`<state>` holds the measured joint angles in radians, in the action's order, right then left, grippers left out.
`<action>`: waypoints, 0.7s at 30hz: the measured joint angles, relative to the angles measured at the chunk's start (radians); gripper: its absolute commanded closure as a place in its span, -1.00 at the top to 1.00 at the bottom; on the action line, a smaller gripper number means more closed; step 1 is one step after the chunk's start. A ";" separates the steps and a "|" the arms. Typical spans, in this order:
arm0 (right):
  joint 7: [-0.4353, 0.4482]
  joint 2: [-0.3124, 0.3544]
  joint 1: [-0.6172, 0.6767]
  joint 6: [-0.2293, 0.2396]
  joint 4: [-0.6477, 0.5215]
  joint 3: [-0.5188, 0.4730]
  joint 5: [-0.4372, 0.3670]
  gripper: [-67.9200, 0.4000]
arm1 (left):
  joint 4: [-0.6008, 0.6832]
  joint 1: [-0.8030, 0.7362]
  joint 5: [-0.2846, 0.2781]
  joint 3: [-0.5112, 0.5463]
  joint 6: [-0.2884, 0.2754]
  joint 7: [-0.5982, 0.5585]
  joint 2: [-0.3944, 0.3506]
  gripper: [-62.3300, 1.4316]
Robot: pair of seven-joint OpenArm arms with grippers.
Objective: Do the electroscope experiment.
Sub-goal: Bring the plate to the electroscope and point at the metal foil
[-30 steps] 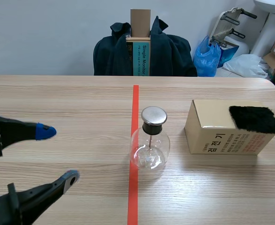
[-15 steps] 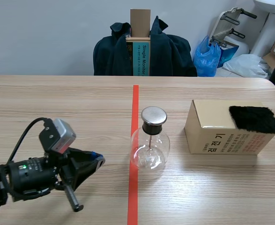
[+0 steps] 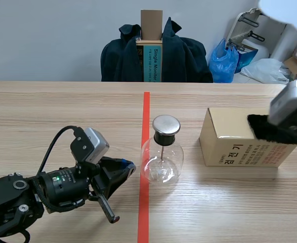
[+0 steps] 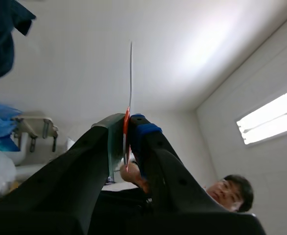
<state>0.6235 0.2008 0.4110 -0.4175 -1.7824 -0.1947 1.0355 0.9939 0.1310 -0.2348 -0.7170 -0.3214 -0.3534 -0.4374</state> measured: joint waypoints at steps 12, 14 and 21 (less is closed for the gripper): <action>-0.001 -0.054 0.000 0.000 0.090 0.232 0.132 -0.96 | 0.000 0.003 0.000 0.000 0.026 0.000 0.000 -0.88; 0.010 -0.054 0.000 0.000 0.120 0.244 0.136 -0.96 | 0.000 0.003 0.000 0.000 0.026 0.000 0.000 -0.87; 0.108 -0.054 -0.003 -0.086 0.237 0.246 0.136 -0.96 | 0.000 0.003 0.000 0.000 0.026 0.000 0.000 -0.87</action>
<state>0.7315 0.1471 0.4080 -0.5037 -1.5455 0.0509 1.1713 0.9943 0.1337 -0.2352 -0.7170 -0.2951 -0.3534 -0.4377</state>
